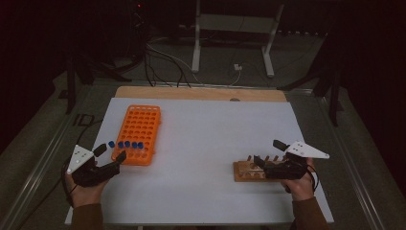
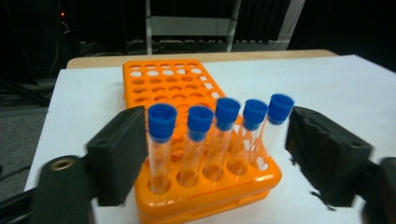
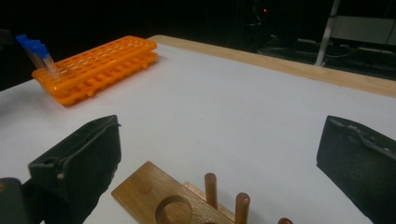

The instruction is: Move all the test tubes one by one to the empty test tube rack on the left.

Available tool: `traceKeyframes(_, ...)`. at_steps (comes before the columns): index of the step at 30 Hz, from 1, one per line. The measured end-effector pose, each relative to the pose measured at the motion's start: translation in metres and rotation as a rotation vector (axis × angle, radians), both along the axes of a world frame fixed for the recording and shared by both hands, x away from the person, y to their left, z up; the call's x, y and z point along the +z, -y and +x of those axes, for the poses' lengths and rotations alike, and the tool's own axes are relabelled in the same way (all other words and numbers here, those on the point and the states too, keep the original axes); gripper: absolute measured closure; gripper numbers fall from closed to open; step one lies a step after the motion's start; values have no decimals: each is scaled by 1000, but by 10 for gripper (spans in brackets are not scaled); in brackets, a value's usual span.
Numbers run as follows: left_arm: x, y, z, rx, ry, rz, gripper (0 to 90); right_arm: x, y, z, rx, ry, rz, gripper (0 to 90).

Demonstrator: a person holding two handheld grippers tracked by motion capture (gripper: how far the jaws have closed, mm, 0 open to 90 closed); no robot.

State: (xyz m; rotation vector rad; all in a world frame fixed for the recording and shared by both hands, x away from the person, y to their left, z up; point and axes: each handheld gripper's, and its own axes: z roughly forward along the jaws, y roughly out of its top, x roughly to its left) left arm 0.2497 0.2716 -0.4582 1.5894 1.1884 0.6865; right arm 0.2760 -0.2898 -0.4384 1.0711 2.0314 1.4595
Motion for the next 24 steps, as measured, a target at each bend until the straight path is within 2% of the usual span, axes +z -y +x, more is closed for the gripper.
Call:
traceKeyframes(8,1,4,-1,-24,15,-39,76,-3,5,-3,-10,36,24,3)
traceKeyframes(11,3,7,-2,-29,29,-41,21,-5,5,-4,-15,58,8,2)
traceKeyframes(17,7,11,-5,-29,72,-44,3,-8,5,-6,-18,83,2,2)
traceKeyframes(24,9,11,-6,-20,89,-46,3,-13,9,-4,-35,86,10,3)
